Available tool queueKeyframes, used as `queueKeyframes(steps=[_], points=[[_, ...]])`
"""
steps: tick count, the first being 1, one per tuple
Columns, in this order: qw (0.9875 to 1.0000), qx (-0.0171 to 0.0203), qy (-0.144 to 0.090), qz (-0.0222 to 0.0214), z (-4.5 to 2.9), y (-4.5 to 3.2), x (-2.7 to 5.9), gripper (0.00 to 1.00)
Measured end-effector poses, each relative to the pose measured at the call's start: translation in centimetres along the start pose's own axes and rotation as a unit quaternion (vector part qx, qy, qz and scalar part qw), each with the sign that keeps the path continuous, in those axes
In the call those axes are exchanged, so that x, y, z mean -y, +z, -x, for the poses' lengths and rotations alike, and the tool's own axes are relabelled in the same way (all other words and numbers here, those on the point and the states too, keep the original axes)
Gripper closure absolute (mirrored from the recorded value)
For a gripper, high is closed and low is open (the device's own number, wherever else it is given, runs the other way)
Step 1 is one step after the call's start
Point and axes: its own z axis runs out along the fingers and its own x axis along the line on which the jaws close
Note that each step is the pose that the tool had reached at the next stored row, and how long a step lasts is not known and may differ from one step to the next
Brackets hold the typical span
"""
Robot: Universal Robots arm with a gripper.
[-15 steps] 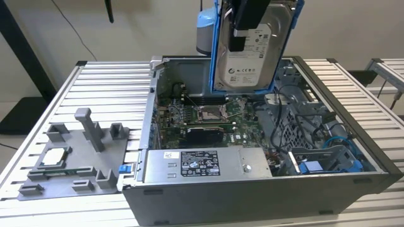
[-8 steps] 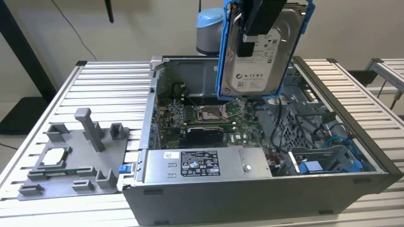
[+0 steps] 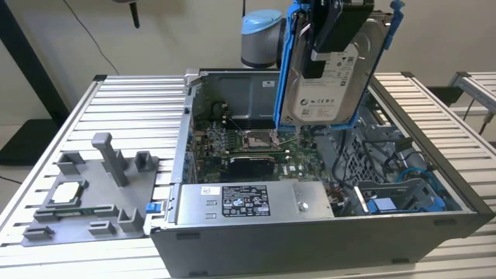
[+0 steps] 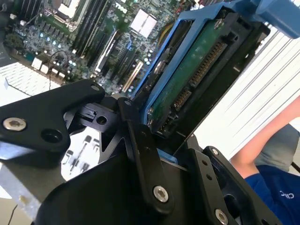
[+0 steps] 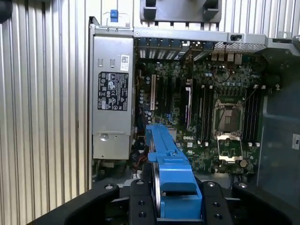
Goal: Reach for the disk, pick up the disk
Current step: 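Pick up the disk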
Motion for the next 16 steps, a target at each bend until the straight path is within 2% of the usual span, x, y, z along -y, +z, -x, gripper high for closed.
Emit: queueKeyframes(steps=[16], points=[[1.0000, 0.0000, 0.000, 0.0000, -2.71, 0.37, 1.95, 1.00]])
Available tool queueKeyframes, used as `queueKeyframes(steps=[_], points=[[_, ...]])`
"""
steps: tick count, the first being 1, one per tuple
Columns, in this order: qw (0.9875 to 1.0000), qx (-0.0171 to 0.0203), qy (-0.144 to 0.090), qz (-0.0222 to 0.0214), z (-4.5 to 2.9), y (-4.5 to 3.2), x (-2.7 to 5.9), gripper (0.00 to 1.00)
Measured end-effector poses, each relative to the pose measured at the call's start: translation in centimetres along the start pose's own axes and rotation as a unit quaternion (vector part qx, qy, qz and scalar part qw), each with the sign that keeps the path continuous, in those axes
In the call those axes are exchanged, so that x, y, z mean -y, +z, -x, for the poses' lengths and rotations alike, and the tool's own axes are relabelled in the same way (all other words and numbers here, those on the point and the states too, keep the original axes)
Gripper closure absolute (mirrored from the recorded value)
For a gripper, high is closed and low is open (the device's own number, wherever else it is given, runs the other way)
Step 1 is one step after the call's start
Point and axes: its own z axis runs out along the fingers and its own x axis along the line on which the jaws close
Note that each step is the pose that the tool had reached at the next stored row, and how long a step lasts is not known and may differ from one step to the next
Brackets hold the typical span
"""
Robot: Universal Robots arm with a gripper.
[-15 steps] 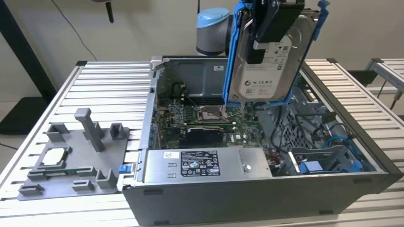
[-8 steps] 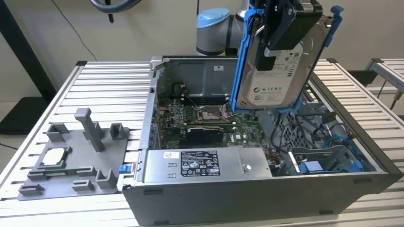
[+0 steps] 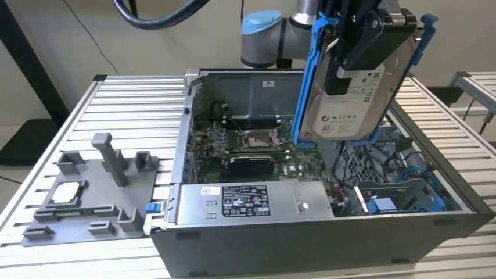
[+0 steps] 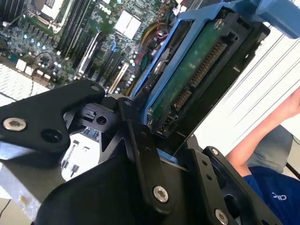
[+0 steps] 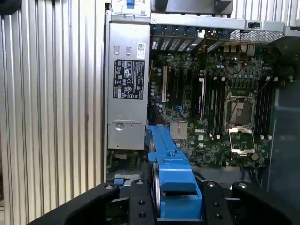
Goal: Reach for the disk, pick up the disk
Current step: 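Pick up the disk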
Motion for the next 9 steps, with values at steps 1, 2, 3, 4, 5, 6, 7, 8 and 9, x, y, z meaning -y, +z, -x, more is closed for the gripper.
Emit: queueKeyframes(steps=[1, 2, 3, 4, 5, 6, 7, 8, 9], points=[[1.0000, 0.0000, 0.000, 0.0000, -0.15, 0.03, 0.11, 1.00], [1.0000, 0.0000, 0.000, 0.0000, -0.30, 0.05, 0.22, 1.00], [1.0000, 0.0000, 0.000, 0.0000, -0.43, 0.08, 0.32, 1.00], [1.0000, 0.0000, 0.000, 0.0000, -0.58, 0.11, 0.44, 1.00], [1.0000, 0.0000, 0.000, 0.0000, -0.71, 0.15, 0.56, 1.00], [1.0000, 0.0000, 0.000, 0.0000, -0.83, 0.18, 0.70, 1.00], [1.0000, 0.0000, 0.000, 0.0000, -0.95, 0.22, 0.85, 1.00], [1.0000, 0.0000, 0.000, 0.0000, -1.08, 0.26, 1.01, 1.00], [1.0000, 0.0000, 0.000, 0.0000, -1.22, 0.29, 1.18, 1.00]])
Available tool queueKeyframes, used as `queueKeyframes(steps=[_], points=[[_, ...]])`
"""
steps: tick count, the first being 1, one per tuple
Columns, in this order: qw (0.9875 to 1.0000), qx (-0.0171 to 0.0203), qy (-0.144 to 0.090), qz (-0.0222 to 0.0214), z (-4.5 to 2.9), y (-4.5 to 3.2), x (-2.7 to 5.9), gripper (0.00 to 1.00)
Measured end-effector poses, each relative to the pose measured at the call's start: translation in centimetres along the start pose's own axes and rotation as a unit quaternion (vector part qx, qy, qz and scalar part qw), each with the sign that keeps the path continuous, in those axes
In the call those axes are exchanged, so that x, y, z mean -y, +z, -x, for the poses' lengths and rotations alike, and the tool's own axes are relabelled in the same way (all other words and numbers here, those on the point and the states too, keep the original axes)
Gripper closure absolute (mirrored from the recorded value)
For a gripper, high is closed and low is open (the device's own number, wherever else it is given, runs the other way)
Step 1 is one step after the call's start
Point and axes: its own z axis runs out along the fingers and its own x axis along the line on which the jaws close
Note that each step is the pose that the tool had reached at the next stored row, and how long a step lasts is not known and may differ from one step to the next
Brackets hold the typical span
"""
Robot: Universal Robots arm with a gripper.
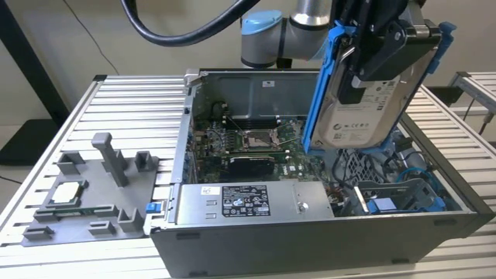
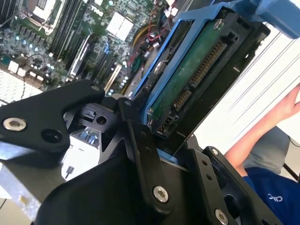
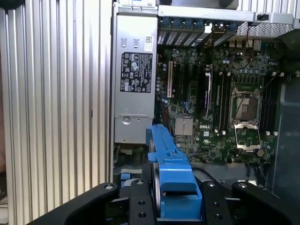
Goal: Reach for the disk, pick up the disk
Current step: 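Pick up the disk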
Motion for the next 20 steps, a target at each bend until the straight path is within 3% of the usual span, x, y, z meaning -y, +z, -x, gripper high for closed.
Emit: queueKeyframes(steps=[20], points=[[1.0000, -0.0001, 0.000, 0.0000, -3.11, 0.58, 4.26, 1.00]])
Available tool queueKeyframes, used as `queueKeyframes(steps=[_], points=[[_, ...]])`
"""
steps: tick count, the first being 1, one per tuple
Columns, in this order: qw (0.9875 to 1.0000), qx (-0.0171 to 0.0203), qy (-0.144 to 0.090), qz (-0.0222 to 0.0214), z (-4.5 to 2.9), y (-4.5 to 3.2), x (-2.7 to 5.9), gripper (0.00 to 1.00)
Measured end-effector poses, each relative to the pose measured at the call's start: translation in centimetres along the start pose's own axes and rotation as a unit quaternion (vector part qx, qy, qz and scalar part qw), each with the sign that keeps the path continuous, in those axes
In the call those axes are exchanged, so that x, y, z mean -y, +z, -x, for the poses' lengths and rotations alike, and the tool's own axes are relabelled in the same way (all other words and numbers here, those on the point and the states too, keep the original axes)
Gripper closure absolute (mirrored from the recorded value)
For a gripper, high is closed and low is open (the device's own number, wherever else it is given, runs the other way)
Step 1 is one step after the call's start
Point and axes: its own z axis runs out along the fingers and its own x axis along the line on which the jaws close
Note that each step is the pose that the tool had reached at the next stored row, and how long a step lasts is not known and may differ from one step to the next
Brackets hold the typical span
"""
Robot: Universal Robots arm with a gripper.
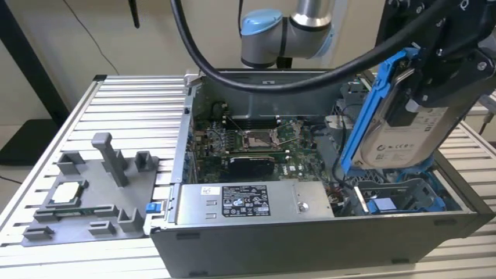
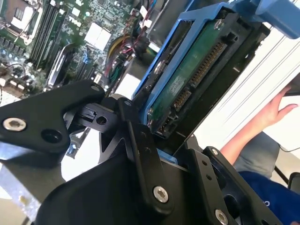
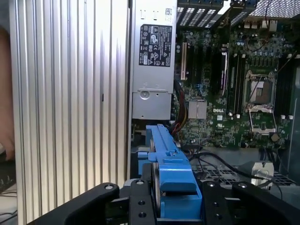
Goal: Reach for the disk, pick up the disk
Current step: 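Pick up the disk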
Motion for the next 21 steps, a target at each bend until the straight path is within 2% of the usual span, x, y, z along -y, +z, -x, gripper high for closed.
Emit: queueKeyframes(steps=[8, 16, 21], points=[[1.0000, 0.0001, 0.000, 0.0000, -1.04, 0.19, 1.70, 1.00], [1.0000, 0.0001, 0.000, 0.0000, -1.10, 0.20, 1.78, 1.00], [1.0000, -0.0014, 0.000, 0.0000, -1.26, 0.43, 1.94, 1.00]])
